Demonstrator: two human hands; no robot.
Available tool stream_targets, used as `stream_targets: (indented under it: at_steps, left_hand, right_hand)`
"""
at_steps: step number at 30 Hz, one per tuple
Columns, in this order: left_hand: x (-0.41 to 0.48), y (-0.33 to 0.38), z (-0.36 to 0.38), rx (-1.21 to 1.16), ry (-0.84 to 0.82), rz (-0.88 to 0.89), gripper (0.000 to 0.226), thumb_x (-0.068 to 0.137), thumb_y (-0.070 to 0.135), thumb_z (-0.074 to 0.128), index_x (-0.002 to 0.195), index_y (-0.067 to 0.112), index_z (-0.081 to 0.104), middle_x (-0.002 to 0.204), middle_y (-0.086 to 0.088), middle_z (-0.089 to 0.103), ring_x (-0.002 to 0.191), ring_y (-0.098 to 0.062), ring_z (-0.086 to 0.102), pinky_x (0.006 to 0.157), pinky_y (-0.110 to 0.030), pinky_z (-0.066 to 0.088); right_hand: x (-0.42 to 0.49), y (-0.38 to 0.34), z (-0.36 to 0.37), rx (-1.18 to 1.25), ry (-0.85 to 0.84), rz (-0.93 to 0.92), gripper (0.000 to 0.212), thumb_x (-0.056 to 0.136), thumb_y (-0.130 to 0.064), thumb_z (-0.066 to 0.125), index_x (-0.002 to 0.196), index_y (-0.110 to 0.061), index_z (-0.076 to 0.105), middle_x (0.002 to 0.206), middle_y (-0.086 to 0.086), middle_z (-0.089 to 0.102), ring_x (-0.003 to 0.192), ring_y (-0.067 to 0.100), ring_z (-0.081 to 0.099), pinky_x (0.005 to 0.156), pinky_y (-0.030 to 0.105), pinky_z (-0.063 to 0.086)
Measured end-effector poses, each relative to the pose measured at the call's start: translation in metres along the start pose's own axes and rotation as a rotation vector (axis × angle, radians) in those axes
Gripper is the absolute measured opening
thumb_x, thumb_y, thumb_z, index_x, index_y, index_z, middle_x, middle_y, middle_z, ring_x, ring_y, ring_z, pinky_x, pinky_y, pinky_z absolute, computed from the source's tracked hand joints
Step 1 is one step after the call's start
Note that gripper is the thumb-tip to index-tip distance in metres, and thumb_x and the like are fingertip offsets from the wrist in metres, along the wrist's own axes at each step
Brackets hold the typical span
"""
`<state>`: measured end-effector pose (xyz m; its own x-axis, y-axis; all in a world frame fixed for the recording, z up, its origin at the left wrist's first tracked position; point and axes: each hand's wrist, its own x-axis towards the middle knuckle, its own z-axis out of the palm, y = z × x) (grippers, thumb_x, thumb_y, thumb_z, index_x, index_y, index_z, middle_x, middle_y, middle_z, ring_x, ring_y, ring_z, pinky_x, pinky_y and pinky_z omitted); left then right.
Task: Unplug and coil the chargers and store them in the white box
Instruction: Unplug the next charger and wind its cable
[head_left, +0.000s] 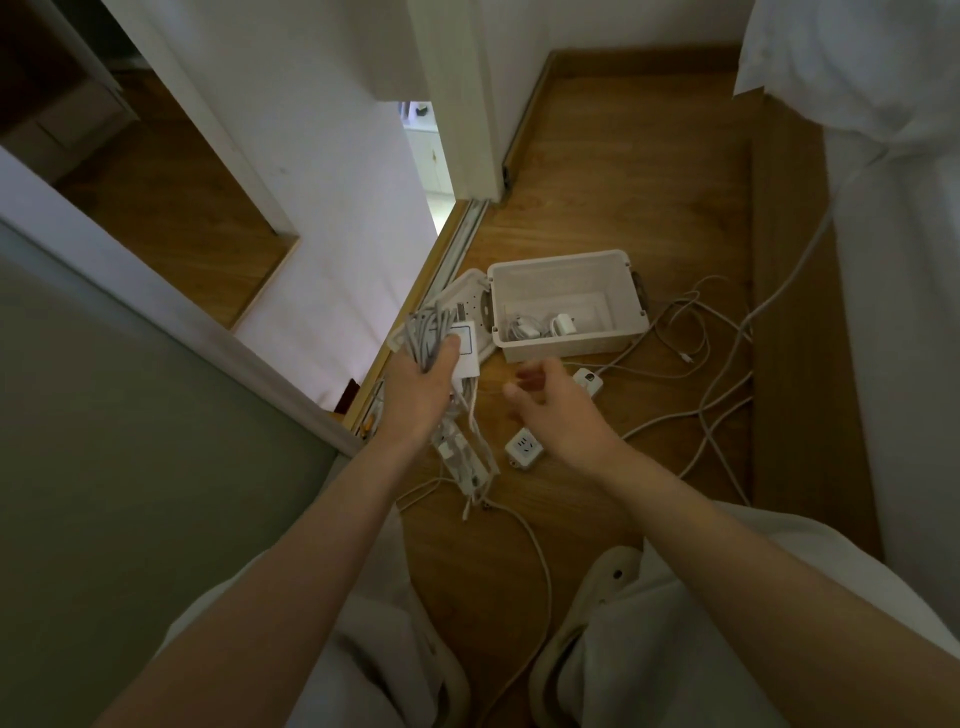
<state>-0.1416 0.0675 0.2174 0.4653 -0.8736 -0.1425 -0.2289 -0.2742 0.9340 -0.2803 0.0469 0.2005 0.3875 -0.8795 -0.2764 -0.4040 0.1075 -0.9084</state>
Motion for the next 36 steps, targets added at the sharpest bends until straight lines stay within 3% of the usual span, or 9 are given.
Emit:
stream_targets:
  at_steps: [4, 9, 16, 20, 23, 26, 28, 32, 36]
  left_hand:
    - [-0.002, 0.001, 0.002, 0.068, -0.05, 0.051, 0.021, 0.097, 0.026, 0.048, 0.077, 0.031, 0.051, 0.076, 0.0, 0.059, 0.074, -0.02, 0.061, 0.074, -0.045, 0.055]
    - [-0.005, -0.002, 0.007, 0.171, -0.08, 0.134, 0.009, 0.095, 0.027, 0.05, 0.087, 0.03, 0.052, 0.087, -0.013, 0.064, 0.078, -0.026, 0.063, 0.075, -0.046, 0.055]
    - [0.005, -0.006, -0.008, 0.19, -0.007, 0.147, 0.012, 0.096, 0.025, 0.048, 0.106, 0.02, 0.051, 0.095, -0.001, 0.062, 0.091, -0.022, 0.065, 0.078, -0.04, 0.057]
    - [0.01, -0.008, -0.02, 0.157, -0.003, 0.112, 0.028, 0.097, 0.027, 0.046, 0.118, 0.009, 0.053, 0.098, -0.004, 0.064, 0.084, -0.012, 0.064, 0.062, -0.018, 0.054]
    - [0.004, -0.004, -0.016, 0.093, -0.042, 0.085, 0.019, 0.098, 0.024, 0.045, 0.112, 0.014, 0.053, 0.084, 0.004, 0.061, 0.071, -0.005, 0.061, 0.053, -0.013, 0.051]
    - [0.0, -0.006, -0.007, 0.081, -0.074, 0.078, 0.014, 0.098, 0.025, 0.044, 0.108, 0.021, 0.053, 0.086, 0.006, 0.061, 0.08, -0.012, 0.063, 0.069, -0.027, 0.055]
    - [-0.004, -0.007, -0.002, 0.081, -0.106, 0.074, 0.011, 0.099, 0.026, 0.044, 0.105, 0.025, 0.053, 0.088, 0.008, 0.061, 0.084, -0.013, 0.063, 0.072, -0.029, 0.055]
    - [-0.013, -0.003, 0.001, 0.023, -0.142, 0.051, 0.02, 0.099, 0.027, 0.043, 0.084, 0.034, 0.053, 0.086, -0.002, 0.067, 0.075, -0.015, 0.067, 0.063, -0.027, 0.056]
    - [-0.016, -0.003, 0.004, -0.106, -0.254, -0.01, 0.02, 0.099, 0.031, 0.042, 0.112, 0.024, 0.054, 0.106, -0.009, 0.066, 0.086, -0.017, 0.069, 0.061, -0.026, 0.057]
  right_hand:
    - [-0.003, -0.005, 0.009, 0.181, -0.28, 0.052, 0.023, 0.097, -0.025, 0.045, 0.106, -0.008, 0.059, 0.088, -0.001, 0.063, 0.082, 0.014, 0.063, 0.079, 0.026, 0.055]
    - [-0.002, 0.001, 0.016, -0.001, -0.072, -0.027, 0.027, 0.095, -0.025, 0.05, 0.073, -0.02, 0.066, 0.083, 0.014, 0.069, 0.083, 0.034, 0.066, 0.081, 0.05, 0.053]
    - [0.015, 0.01, -0.006, 0.202, 0.256, 0.232, 0.021, 0.1, -0.013, 0.035, 0.11, -0.002, 0.05, 0.086, 0.007, 0.062, 0.08, 0.021, 0.064, 0.08, 0.039, 0.056]
    - [0.011, 0.018, -0.008, -0.197, 0.129, 0.126, 0.023, 0.1, -0.012, 0.037, 0.111, -0.003, 0.055, 0.098, 0.005, 0.06, 0.083, 0.017, 0.058, 0.069, 0.028, 0.049]
    - [0.003, 0.024, 0.007, -0.467, 0.025, -0.048, 0.031, 0.096, -0.006, 0.044, 0.127, -0.005, 0.045, 0.127, 0.011, 0.047, 0.116, 0.022, 0.047, 0.096, 0.029, 0.042]
    - [-0.006, 0.011, 0.016, -0.263, 0.007, -0.2, 0.039, 0.099, -0.021, 0.041, 0.137, -0.01, 0.037, 0.133, 0.005, 0.045, 0.12, 0.013, 0.043, 0.097, 0.022, 0.038]
    - [-0.01, 0.0, 0.021, -0.011, -0.061, -0.143, 0.042, 0.098, -0.026, 0.042, 0.137, -0.012, 0.034, 0.128, 0.001, 0.052, 0.107, 0.006, 0.05, 0.083, 0.013, 0.042]
    - [-0.005, -0.004, 0.019, 0.257, -0.04, 0.018, 0.052, 0.097, -0.037, 0.04, 0.14, -0.013, 0.025, 0.098, -0.01, 0.057, 0.082, 0.003, 0.059, 0.077, 0.022, 0.05]
    - [0.004, 0.0, 0.012, 0.284, -0.048, -0.003, 0.051, 0.096, -0.047, 0.034, 0.13, -0.011, 0.043, 0.096, -0.007, 0.06, 0.081, 0.002, 0.061, 0.068, 0.016, 0.05]
